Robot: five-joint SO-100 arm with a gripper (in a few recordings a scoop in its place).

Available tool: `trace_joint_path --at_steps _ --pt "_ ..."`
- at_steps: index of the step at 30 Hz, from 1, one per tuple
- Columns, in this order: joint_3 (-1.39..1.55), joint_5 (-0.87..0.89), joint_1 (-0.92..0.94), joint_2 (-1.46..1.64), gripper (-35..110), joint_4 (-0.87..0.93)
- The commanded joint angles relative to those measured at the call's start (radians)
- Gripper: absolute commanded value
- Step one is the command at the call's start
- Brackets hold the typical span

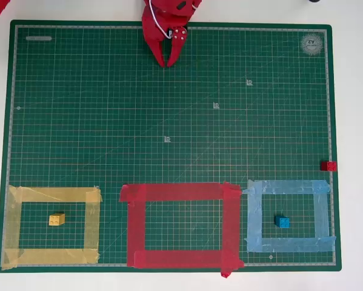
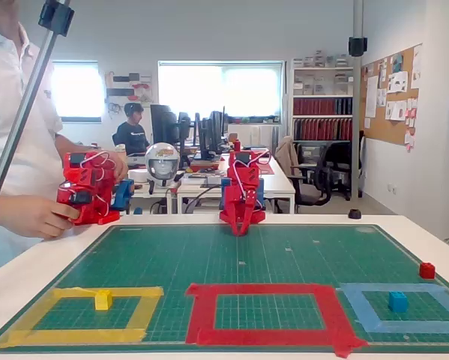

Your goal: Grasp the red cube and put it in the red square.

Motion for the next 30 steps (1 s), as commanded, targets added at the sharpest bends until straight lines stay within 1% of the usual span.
trace_joint_path --at_steps 1,25,30 --pt "0.005 0.005 0.015 0.037 1 0.011" --pt "0.005 0.000 0.015 0.028 1 0.011" --pt "-0.005 -0.005 -0.025 -0.026 1 -0.021"
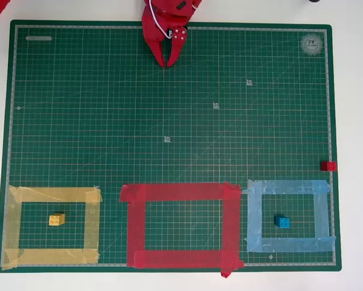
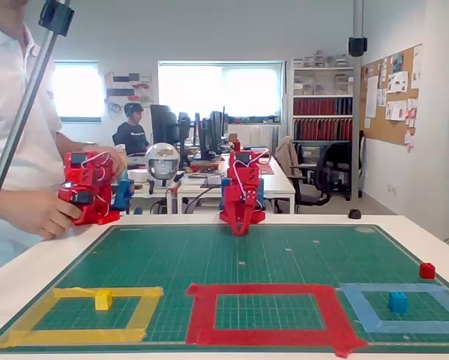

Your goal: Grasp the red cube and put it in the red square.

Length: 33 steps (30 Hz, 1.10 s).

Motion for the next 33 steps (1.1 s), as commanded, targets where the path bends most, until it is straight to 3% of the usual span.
trace_joint_path --at_steps 1,5,8,15,16,19,26,33 --pt "-0.026 -0.005 -0.034 -0.061 1 -0.054" --pt "-0.262 -0.040 -0.123 -0.345 1 -0.233" --pt "-0.511 -0.040 -0.295 -0.640 1 -0.397" --pt "-0.779 -0.049 -0.606 -1.114 1 -1.144" --pt "-0.825 -0.049 -0.630 -1.178 1 -1.180" --pt "-1.043 -0.020 -0.672 -1.401 1 -1.123" --pt "-1.983 0.167 -0.719 -1.982 1 -0.413" --pt "-2.569 0.252 -0.775 -2.342 1 -0.080"
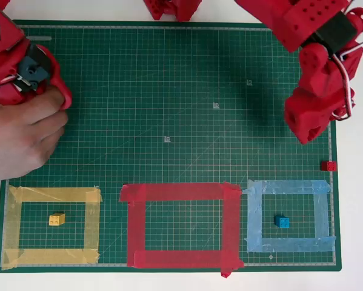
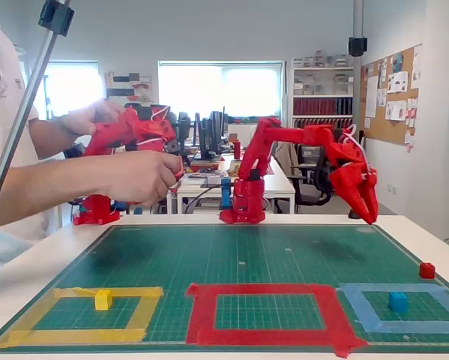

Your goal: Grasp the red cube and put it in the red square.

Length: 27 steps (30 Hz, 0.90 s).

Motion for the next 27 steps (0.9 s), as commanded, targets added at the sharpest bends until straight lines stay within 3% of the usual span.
trace_joint_path --at_steps 1,17,27 --pt "-0.454 0.032 -0.044 -0.120 1 0.160" --pt "-0.965 0.097 -0.094 -0.537 1 0.210" --pt "-0.891 0.069 -0.061 -0.609 2 -0.063"
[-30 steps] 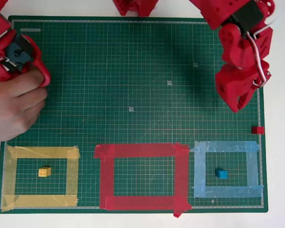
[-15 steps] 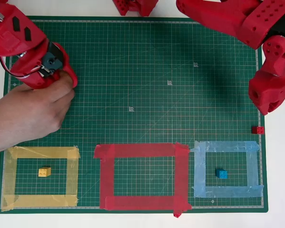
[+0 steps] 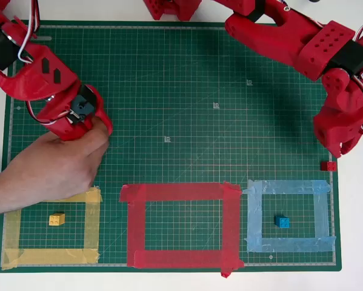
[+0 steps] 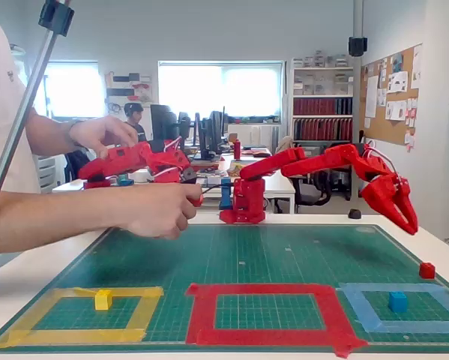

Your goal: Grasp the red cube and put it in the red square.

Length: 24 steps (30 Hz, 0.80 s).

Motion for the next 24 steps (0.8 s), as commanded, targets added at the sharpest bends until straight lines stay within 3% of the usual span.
trace_joint_path --at_steps 1,14,24 --pt "0.031 -0.025 0.009 0.029 3 -0.132" --pt "0.160 -0.091 0.040 0.021 13 -0.318" --pt "0.212 -0.295 0.057 -0.008 13 -0.324"
